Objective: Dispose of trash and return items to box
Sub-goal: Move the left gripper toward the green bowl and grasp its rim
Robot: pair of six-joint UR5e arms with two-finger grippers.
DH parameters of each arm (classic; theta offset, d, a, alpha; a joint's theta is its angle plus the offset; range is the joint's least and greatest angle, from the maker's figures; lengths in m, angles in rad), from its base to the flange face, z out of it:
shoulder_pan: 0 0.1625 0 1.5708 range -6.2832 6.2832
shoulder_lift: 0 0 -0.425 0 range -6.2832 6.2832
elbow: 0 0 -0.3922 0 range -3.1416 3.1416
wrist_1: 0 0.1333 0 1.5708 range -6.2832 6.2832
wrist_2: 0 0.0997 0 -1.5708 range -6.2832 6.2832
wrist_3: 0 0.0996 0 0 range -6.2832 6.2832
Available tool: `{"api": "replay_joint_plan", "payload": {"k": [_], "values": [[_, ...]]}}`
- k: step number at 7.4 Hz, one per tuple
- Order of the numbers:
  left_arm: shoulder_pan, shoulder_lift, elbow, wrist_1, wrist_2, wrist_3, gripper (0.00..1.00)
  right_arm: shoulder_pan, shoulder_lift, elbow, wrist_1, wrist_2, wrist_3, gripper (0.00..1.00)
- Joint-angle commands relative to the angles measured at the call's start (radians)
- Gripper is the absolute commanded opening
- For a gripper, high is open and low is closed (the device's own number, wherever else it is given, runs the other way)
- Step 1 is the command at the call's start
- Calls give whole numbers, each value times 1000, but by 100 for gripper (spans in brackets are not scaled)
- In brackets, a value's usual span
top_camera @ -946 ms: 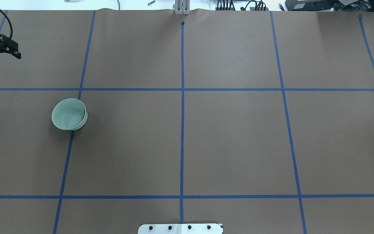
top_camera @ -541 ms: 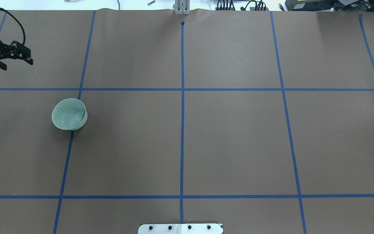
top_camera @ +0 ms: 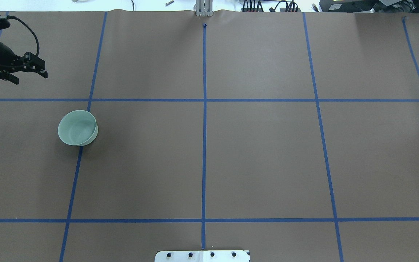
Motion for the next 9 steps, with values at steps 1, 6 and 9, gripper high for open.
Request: {"api": "replay_joint_plan", "payload": {"k": [1, 6, 9], "values": [[79, 66, -106, 0, 23, -49, 98, 1, 15, 81, -5, 123, 132, 100], [240, 86, -110, -12, 174, -142, 97, -155, 17, 276, -5, 222, 459, 100], [240, 158, -112, -109, 166, -129, 0, -251, 26, 376, -3, 222, 603, 100]]}}
